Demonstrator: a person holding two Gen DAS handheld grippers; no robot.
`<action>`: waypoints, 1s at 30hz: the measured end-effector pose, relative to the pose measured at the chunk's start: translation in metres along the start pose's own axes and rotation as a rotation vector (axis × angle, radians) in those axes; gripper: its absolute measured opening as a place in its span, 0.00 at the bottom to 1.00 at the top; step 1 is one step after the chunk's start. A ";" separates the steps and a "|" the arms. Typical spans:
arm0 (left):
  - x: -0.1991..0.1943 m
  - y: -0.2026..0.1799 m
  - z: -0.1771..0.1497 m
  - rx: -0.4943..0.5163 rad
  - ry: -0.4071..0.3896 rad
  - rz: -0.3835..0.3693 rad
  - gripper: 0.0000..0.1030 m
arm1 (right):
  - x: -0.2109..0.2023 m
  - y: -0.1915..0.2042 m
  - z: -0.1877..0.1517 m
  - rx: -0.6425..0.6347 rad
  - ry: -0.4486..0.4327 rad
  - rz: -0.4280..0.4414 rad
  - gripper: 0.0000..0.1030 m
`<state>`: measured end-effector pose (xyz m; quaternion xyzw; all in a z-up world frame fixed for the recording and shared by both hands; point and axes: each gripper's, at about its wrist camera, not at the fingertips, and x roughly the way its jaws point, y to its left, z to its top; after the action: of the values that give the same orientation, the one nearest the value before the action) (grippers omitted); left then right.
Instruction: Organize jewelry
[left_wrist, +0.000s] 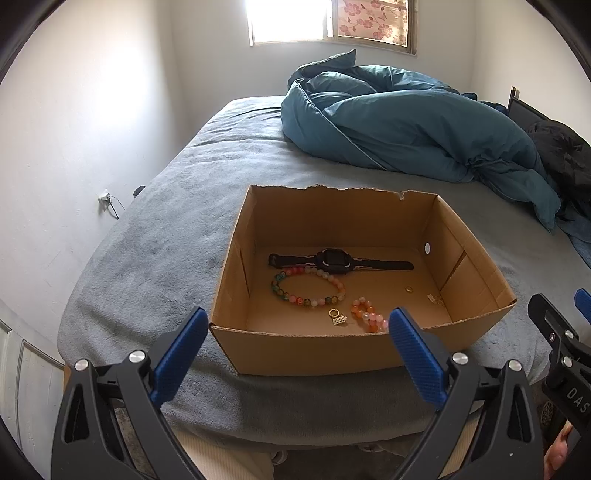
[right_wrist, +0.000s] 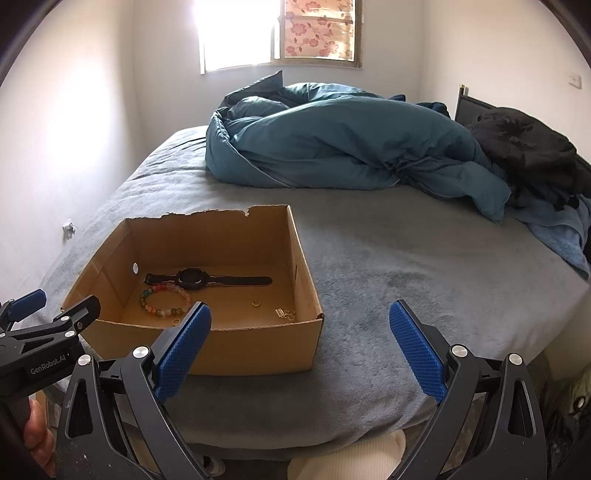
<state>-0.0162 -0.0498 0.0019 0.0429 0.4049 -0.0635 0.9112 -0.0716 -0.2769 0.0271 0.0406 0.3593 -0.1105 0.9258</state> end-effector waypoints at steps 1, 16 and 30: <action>0.000 0.000 0.000 0.000 0.000 0.001 0.93 | 0.000 0.000 0.000 0.001 -0.001 0.002 0.90; -0.001 0.004 -0.001 0.000 -0.002 0.008 0.93 | 0.000 0.003 0.001 -0.014 0.006 0.043 0.90; 0.008 0.013 -0.003 -0.012 0.026 0.033 0.93 | 0.007 0.010 0.001 -0.030 0.027 0.059 0.90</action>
<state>-0.0115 -0.0374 -0.0060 0.0447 0.4162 -0.0456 0.9070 -0.0630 -0.2684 0.0230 0.0388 0.3718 -0.0775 0.9242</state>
